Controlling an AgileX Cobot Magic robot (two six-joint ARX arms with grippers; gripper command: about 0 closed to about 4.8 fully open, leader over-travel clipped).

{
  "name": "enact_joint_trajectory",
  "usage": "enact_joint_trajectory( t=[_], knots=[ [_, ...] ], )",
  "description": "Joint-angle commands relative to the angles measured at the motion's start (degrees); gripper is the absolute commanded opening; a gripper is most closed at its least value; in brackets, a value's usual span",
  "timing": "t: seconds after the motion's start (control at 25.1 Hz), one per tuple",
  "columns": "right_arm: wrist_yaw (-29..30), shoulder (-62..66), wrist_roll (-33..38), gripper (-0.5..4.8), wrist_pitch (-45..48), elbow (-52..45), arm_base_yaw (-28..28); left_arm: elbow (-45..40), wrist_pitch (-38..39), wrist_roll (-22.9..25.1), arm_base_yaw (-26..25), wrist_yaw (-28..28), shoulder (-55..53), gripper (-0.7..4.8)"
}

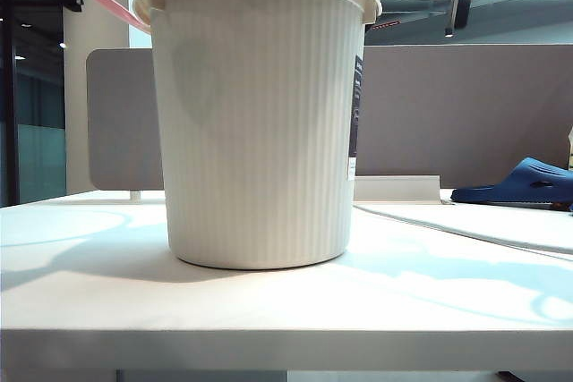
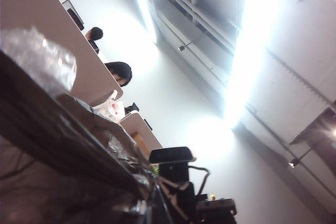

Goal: Open the ring lid of the trash can, pull out the black garbage bag inside, and place it on the table.

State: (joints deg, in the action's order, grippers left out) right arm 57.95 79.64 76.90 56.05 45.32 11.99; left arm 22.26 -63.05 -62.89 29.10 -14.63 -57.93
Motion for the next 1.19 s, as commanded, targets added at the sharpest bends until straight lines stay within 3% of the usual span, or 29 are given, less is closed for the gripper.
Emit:
enact_joint_trajectory(
  t=[0.04,1.19],
  knots=[
    [0.1,-0.2,0.0,-0.01,0.2,2.1,0.6,1.2,0.5,1.2,0.1,-0.6,0.1,-0.06],
    [0.1,0.5,-0.6,-0.01,-6.8,11.8,0.7,17.7,14.7,10.4,0.1,-3.7,-0.2,-0.06]
  ],
)
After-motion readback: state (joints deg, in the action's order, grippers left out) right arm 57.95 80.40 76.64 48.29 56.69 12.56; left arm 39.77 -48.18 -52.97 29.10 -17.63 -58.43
